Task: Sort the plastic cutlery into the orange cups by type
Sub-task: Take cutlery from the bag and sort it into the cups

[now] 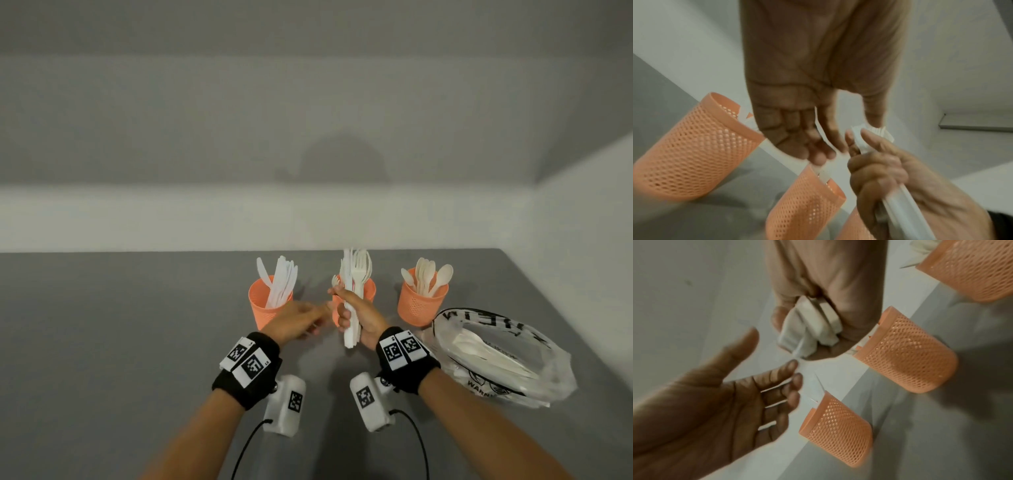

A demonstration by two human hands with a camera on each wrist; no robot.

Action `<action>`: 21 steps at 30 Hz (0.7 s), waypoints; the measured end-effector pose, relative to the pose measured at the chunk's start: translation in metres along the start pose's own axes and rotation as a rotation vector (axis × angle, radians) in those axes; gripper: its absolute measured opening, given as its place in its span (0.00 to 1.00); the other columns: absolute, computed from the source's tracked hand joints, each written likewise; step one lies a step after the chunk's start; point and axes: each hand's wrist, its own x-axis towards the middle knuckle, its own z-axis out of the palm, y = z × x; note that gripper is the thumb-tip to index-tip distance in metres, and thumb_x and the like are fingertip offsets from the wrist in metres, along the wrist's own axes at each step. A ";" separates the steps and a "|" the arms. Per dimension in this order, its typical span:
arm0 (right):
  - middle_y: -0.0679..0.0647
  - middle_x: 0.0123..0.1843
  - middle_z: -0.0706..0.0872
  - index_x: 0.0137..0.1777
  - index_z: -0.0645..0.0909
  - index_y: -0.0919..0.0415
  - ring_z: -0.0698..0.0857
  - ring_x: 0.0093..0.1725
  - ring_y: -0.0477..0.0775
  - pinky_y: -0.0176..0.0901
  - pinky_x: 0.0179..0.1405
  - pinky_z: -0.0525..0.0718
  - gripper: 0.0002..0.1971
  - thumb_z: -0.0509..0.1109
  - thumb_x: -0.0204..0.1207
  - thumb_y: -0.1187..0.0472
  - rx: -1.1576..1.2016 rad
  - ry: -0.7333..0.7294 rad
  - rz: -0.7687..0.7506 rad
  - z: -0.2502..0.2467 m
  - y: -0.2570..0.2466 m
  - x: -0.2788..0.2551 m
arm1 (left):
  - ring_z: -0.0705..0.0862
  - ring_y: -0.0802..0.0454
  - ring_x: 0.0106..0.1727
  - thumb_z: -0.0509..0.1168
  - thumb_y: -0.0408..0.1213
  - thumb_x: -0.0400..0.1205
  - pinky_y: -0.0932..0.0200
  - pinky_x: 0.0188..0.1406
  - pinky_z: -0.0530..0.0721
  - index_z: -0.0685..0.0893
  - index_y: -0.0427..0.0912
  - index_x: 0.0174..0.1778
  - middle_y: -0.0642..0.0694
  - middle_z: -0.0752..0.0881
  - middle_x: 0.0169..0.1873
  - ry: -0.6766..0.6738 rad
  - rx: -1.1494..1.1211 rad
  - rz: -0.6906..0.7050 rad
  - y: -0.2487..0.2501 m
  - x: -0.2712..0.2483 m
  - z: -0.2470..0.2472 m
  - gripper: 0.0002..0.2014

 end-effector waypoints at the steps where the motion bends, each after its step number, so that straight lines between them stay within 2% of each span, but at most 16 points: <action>1: 0.47 0.15 0.66 0.45 0.82 0.54 0.66 0.13 0.43 0.32 0.14 0.68 0.10 0.63 0.80 0.51 -0.022 -0.049 0.036 -0.002 0.000 -0.001 | 0.78 0.56 0.30 0.64 0.48 0.81 0.69 0.26 0.75 0.81 0.39 0.43 0.46 0.83 0.35 0.085 -0.089 0.027 0.002 0.003 -0.003 0.14; 4: 0.46 0.15 0.66 0.46 0.82 0.51 0.64 0.13 0.42 0.32 0.13 0.65 0.13 0.61 0.78 0.45 -0.036 -0.206 0.135 -0.003 0.002 -0.006 | 0.80 0.58 0.30 0.64 0.40 0.81 0.70 0.24 0.78 0.78 0.38 0.51 0.47 0.82 0.36 0.190 -0.370 0.106 0.013 0.007 -0.004 0.09; 6: 0.46 0.15 0.66 0.53 0.82 0.52 0.64 0.13 0.41 0.31 0.13 0.65 0.16 0.58 0.80 0.44 -0.084 -0.278 0.161 -0.002 0.002 -0.010 | 0.80 0.57 0.31 0.64 0.39 0.82 0.67 0.27 0.79 0.78 0.40 0.54 0.49 0.81 0.36 0.211 -0.430 0.124 0.019 0.010 -0.003 0.09; 8: 0.45 0.16 0.67 0.56 0.81 0.51 0.63 0.13 0.40 0.30 0.14 0.64 0.18 0.55 0.81 0.44 -0.144 -0.331 0.183 0.000 0.001 -0.014 | 0.81 0.53 0.35 0.65 0.39 0.81 0.62 0.34 0.80 0.80 0.41 0.47 0.48 0.82 0.35 0.223 -0.446 0.137 0.022 0.015 -0.002 0.05; 10: 0.45 0.17 0.69 0.57 0.81 0.50 0.64 0.13 0.40 0.30 0.14 0.64 0.18 0.55 0.81 0.42 -0.169 -0.348 0.201 0.001 0.001 -0.016 | 0.82 0.49 0.38 0.65 0.37 0.80 0.58 0.38 0.82 0.80 0.40 0.39 0.44 0.84 0.35 0.241 -0.497 0.151 0.024 0.019 -0.001 0.06; 13: 0.46 0.21 0.74 0.56 0.79 0.52 0.66 0.14 0.40 0.30 0.14 0.65 0.18 0.57 0.80 0.41 -0.147 -0.275 0.189 -0.001 0.000 -0.014 | 0.82 0.50 0.34 0.67 0.33 0.79 0.60 0.34 0.80 0.81 0.40 0.36 0.44 0.84 0.34 0.293 -0.560 0.178 0.025 0.024 0.001 0.06; 17: 0.51 0.30 0.79 0.49 0.75 0.57 0.70 0.16 0.42 0.31 0.14 0.69 0.15 0.60 0.79 0.44 -0.128 -0.167 0.121 -0.007 -0.002 -0.013 | 0.79 0.58 0.31 0.66 0.33 0.79 0.71 0.30 0.76 0.81 0.38 0.39 0.44 0.82 0.36 0.351 -0.574 0.169 0.027 0.031 0.000 0.05; 19: 0.52 0.32 0.81 0.49 0.76 0.57 0.72 0.17 0.43 0.31 0.15 0.70 0.14 0.61 0.79 0.46 -0.153 -0.137 0.070 -0.008 0.000 -0.012 | 0.77 0.56 0.34 0.66 0.35 0.80 0.69 0.33 0.74 0.83 0.37 0.41 0.45 0.82 0.36 0.372 -0.587 0.167 0.027 0.032 0.001 0.05; 21: 0.51 0.30 0.83 0.48 0.77 0.57 0.72 0.17 0.44 0.31 0.15 0.70 0.13 0.63 0.79 0.47 -0.153 -0.123 0.038 -0.008 0.001 -0.011 | 0.76 0.60 0.29 0.65 0.36 0.81 0.67 0.33 0.72 0.83 0.40 0.38 0.53 0.83 0.28 0.385 -0.629 0.150 0.028 0.032 0.004 0.07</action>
